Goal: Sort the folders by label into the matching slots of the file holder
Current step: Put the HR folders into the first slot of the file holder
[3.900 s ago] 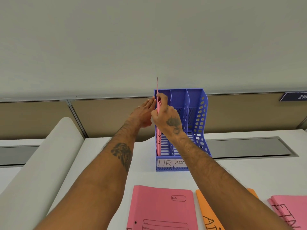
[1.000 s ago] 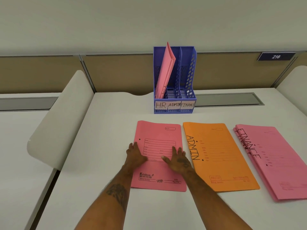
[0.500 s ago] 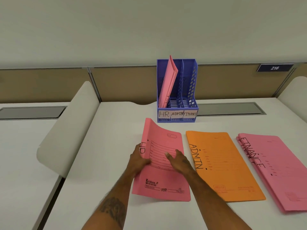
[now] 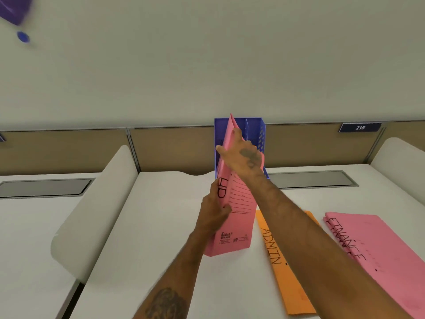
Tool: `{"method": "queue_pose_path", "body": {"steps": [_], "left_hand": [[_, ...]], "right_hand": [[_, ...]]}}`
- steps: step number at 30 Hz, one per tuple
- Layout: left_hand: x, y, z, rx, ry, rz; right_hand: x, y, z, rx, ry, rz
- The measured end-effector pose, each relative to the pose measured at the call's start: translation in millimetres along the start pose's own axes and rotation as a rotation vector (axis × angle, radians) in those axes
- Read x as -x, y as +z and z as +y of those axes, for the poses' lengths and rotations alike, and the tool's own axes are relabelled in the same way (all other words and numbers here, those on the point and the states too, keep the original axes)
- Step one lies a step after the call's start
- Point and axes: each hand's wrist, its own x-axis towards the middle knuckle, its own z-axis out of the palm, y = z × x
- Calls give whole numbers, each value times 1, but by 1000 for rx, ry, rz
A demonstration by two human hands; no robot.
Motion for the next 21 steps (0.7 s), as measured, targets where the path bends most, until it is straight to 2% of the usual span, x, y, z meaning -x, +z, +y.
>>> {"method": "queue_pose_path", "body": {"steps": [7, 11, 21], "left_hand": [[-18, 25, 31, -156, 163, 64], [-33, 44, 47, -193, 215, 133], [-69, 86, 70, -141, 334, 274]], "right_hand": [[-42, -46, 7, 29, 78, 154], [-60, -66, 24, 29, 116, 136], [-93, -104, 41, 143, 9, 272]]}}
